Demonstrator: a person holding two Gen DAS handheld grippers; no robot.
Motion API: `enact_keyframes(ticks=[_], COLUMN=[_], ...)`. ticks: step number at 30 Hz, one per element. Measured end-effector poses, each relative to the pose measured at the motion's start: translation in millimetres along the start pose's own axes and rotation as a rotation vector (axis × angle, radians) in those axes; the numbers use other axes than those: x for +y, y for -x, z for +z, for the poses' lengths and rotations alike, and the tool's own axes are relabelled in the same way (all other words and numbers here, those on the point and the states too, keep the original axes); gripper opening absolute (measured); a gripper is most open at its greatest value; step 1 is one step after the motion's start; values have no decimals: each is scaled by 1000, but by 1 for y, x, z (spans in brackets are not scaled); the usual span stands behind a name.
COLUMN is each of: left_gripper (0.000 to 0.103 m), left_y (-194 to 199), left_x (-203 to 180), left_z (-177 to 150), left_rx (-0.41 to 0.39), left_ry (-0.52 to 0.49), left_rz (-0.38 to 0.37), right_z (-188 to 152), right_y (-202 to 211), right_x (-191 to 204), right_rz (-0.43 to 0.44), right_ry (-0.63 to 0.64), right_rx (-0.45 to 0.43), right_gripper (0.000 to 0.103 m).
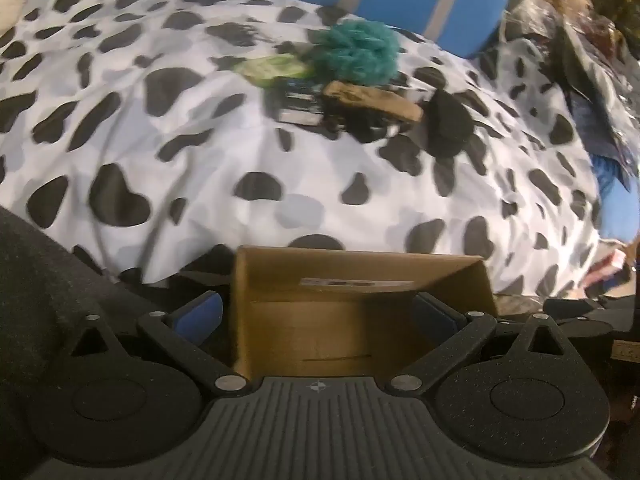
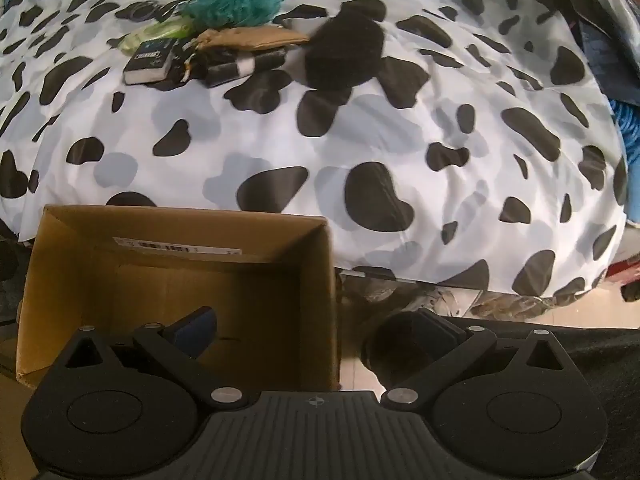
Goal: Organize soft objects
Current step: 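Move both tools from the cardboard box toward the items on the bedsheet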
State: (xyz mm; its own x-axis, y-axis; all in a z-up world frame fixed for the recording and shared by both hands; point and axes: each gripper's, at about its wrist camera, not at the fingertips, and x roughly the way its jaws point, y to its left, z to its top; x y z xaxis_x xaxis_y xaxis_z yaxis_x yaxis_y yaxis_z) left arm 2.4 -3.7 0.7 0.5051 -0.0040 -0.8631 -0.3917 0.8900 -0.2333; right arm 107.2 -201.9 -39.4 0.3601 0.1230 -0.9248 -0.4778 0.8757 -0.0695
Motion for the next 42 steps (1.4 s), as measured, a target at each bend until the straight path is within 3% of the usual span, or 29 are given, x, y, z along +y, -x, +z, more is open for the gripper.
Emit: enact_keyframes(ticks=[7,17,28,35,42], left_gripper=[103,103,103,103,103], left_y=[-6,-16,-5,-16,-25], left_x=[-28,-41,-24,-14,-16], left_z=[0,-1,4,29,56], left_rx=[11,-19,-15,-10,-132], left_ry=[-38,-143,-88,-114,-218], left_rz=[-13,58,0,48,166], right_z=[-9,2,17,28,47], right_y=[-3,-1,5,6,-7], right_x=[-21,-22,-10,-3,-23], right_rz=[-28,4,-5,41,32], right_ry=[-40,-68,-21,52,33], right_rx=[6,11,-32,-111,-134], right_gripper=[103,103,103,103,103])
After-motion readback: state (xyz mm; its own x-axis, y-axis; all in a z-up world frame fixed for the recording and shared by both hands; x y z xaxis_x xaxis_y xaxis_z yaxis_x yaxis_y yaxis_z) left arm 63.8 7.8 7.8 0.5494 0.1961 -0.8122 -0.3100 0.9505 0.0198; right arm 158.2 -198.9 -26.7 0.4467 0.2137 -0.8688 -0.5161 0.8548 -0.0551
